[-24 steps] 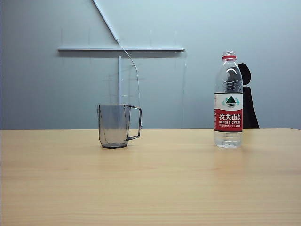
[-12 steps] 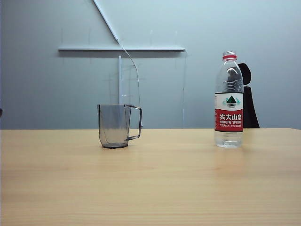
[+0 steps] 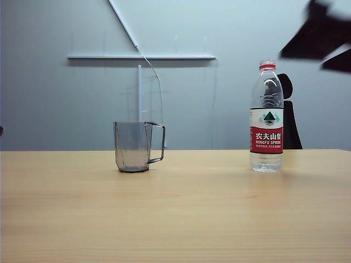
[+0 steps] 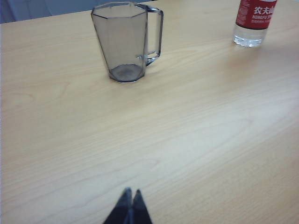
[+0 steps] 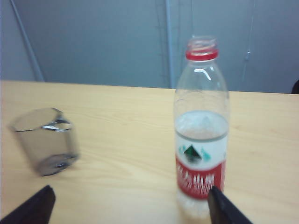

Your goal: Pick up the mineral water bottle on the table and pour water into the mug until it's half full.

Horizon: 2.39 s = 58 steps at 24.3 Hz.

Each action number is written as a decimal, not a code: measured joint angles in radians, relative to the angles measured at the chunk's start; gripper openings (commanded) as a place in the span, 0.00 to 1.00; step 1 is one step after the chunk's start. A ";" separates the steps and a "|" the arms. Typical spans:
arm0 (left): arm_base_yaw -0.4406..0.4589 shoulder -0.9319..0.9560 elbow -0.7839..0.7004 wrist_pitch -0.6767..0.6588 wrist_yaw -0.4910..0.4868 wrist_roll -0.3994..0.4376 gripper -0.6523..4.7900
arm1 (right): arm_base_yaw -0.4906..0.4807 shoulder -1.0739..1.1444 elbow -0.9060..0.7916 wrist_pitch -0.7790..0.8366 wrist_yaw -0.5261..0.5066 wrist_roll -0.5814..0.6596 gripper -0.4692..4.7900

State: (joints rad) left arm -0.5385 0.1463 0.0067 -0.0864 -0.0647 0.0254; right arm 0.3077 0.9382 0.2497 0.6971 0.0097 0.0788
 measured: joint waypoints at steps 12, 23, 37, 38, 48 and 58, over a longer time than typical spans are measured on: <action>0.000 0.000 0.000 0.000 0.000 0.000 0.12 | -0.005 0.770 0.293 0.495 0.203 -0.024 1.00; 0.000 0.000 0.000 0.000 0.000 0.000 0.12 | -0.018 0.986 0.418 0.517 0.276 -0.024 1.00; 0.000 0.000 0.000 0.000 0.000 0.000 0.12 | -0.025 1.055 0.500 0.517 0.275 -0.021 0.92; 0.000 0.000 0.000 0.000 0.000 0.000 0.12 | -0.025 1.055 0.500 0.517 0.275 -0.021 0.87; 0.000 -0.031 0.000 0.000 0.000 0.000 0.12 | -0.025 1.055 0.500 0.517 0.262 -0.020 0.64; 0.101 -0.050 0.000 0.000 0.001 0.000 0.12 | -0.013 0.990 0.577 0.353 0.098 -0.175 0.64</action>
State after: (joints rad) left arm -0.4377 0.0959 0.0063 -0.0864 -0.0635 0.0254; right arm 0.2947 1.9278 0.8268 1.0504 0.1081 -0.0959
